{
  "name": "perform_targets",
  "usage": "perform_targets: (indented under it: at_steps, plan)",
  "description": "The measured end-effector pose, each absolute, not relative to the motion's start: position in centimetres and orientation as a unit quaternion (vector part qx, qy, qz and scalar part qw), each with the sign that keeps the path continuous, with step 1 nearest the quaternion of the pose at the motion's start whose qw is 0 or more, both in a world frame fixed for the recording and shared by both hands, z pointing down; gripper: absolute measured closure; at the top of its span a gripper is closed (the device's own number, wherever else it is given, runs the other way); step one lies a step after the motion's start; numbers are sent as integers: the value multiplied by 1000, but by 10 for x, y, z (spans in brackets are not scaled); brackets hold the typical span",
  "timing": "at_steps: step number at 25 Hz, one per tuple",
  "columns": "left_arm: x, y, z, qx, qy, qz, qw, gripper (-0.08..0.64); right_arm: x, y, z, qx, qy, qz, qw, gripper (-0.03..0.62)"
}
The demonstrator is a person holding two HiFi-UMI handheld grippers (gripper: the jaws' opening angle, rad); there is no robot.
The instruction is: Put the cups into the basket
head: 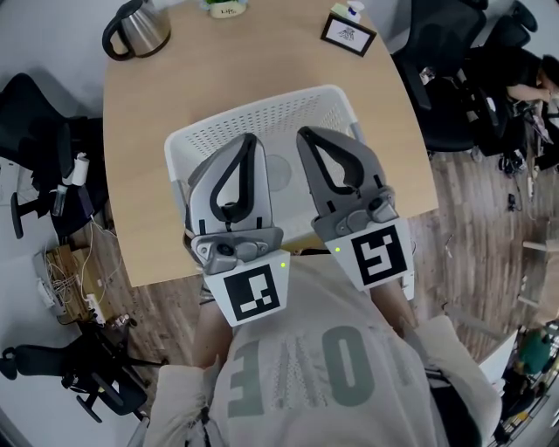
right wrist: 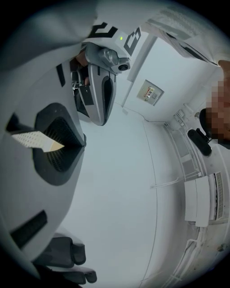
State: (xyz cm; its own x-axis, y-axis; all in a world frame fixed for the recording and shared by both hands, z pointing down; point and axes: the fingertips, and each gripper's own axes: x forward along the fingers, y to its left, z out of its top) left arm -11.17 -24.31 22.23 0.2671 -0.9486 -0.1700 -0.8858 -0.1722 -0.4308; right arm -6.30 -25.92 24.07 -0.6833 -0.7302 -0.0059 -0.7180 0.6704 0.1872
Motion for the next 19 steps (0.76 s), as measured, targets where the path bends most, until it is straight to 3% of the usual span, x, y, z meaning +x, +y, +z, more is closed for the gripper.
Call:
perform_targets:
  at_steps: [19]
  plan:
    - [-119,-246,221,-767,602,-61,212,552,-68,-260,242,396,-912,-96,45,595]
